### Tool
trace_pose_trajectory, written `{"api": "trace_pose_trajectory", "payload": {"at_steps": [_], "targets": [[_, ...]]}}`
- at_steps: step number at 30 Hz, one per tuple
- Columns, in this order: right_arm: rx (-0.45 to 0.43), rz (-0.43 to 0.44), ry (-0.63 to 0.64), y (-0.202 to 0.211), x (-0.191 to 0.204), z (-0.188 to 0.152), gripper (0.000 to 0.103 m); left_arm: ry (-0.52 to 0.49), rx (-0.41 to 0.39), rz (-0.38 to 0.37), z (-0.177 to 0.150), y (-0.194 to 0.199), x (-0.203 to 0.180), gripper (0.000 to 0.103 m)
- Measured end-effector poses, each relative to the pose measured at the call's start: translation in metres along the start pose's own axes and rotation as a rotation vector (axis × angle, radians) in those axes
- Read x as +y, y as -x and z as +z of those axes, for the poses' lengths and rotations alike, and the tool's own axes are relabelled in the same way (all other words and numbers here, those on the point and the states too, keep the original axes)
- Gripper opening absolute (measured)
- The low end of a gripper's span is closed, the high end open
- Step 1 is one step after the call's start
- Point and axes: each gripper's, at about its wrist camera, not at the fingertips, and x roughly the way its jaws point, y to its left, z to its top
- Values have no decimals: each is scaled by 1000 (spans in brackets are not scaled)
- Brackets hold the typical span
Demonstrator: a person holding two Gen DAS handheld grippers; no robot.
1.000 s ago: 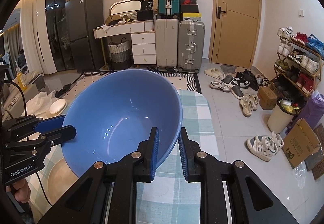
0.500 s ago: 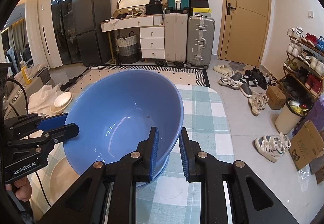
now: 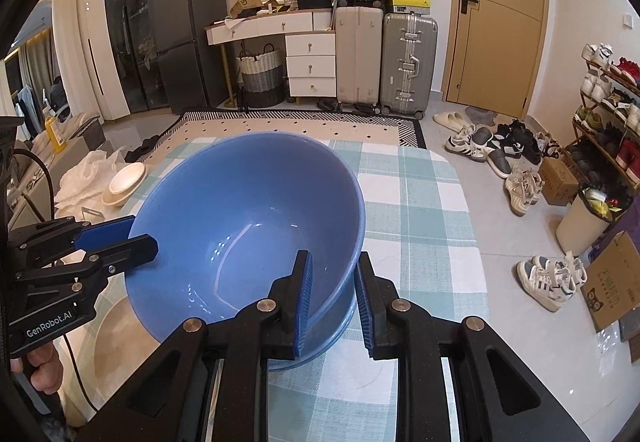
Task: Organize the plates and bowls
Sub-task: 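Lift the blue bowl with both grippers and carry it over the nested bowls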
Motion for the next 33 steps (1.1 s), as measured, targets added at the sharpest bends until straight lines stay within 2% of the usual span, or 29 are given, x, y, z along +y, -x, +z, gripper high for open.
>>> {"api": "trace_pose_trajectory", "payload": {"at_steps": [8,21,33], "targets": [[35,6,1,-24,4,-12,22,-4,26,21,-11,-32,15,26],[74,-20,16,-47,5,-28,22,-50,52,74,-28,-72,19,26],[90,-70,46,-56,3,-43,26,-45,75,60,-39,-93,17,26]]}}
